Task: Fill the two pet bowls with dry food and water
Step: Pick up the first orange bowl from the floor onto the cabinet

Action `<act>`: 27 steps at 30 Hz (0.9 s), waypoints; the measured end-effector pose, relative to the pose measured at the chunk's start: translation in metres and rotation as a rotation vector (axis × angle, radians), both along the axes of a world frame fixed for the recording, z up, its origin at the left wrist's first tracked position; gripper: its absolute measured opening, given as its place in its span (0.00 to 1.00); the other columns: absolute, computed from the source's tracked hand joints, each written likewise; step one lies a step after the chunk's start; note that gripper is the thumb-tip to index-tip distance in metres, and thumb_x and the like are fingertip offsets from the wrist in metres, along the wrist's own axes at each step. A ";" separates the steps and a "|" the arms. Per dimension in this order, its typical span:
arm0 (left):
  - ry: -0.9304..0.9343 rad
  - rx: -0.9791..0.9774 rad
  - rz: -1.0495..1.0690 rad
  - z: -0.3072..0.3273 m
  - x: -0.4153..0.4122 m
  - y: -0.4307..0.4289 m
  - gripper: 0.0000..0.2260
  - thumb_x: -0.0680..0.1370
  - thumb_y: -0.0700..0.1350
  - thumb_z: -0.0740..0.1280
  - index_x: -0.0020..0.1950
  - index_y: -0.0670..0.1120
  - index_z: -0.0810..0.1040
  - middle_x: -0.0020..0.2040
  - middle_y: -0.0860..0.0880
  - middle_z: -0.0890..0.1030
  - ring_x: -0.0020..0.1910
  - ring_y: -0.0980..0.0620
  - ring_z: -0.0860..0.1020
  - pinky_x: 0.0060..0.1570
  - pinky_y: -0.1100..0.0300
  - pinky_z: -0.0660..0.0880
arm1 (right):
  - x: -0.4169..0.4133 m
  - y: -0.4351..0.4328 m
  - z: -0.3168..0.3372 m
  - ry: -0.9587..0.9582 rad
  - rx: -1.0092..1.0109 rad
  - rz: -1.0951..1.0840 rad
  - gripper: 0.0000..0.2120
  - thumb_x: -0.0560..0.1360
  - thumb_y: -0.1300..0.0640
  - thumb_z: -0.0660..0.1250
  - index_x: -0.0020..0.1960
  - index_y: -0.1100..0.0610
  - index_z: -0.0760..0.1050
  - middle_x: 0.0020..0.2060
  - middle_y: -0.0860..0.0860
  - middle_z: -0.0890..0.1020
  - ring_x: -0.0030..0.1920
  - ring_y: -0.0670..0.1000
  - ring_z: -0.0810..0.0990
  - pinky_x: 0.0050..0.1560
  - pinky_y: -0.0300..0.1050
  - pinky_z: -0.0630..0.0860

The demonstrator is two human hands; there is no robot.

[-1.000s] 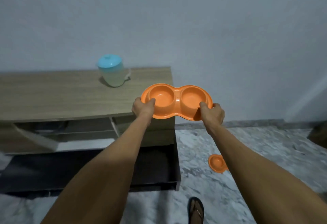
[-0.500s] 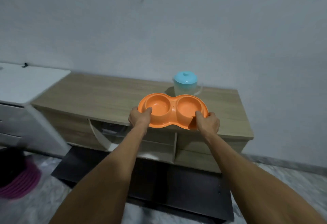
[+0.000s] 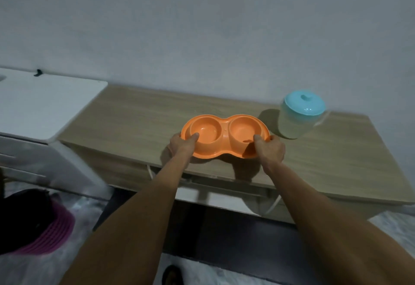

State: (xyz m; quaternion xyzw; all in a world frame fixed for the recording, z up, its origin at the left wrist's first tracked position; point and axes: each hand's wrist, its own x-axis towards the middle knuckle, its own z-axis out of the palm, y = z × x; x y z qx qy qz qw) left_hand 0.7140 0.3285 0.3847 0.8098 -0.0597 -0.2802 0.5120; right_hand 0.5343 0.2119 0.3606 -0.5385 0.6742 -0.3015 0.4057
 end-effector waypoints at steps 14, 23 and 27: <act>-0.005 0.248 -0.281 -0.047 0.083 -0.057 0.29 0.66 0.63 0.74 0.56 0.43 0.81 0.49 0.42 0.85 0.46 0.41 0.84 0.44 0.57 0.77 | 0.058 -0.028 -0.047 0.186 0.072 -0.223 0.24 0.72 0.44 0.69 0.57 0.62 0.79 0.54 0.62 0.82 0.56 0.63 0.79 0.55 0.53 0.75; -0.125 0.304 -0.370 -0.048 0.089 -0.060 0.32 0.65 0.69 0.69 0.56 0.45 0.81 0.50 0.45 0.85 0.49 0.42 0.83 0.51 0.54 0.77 | 0.061 -0.026 -0.056 0.214 0.046 -0.220 0.24 0.73 0.43 0.67 0.55 0.65 0.80 0.52 0.63 0.82 0.53 0.63 0.80 0.52 0.52 0.75; -0.101 0.267 -0.393 -0.047 0.083 -0.050 0.30 0.73 0.63 0.70 0.63 0.41 0.78 0.60 0.41 0.81 0.58 0.39 0.79 0.48 0.55 0.72 | 0.056 -0.013 -0.053 0.209 0.043 -0.156 0.24 0.75 0.45 0.66 0.54 0.66 0.79 0.51 0.64 0.82 0.53 0.64 0.80 0.47 0.48 0.72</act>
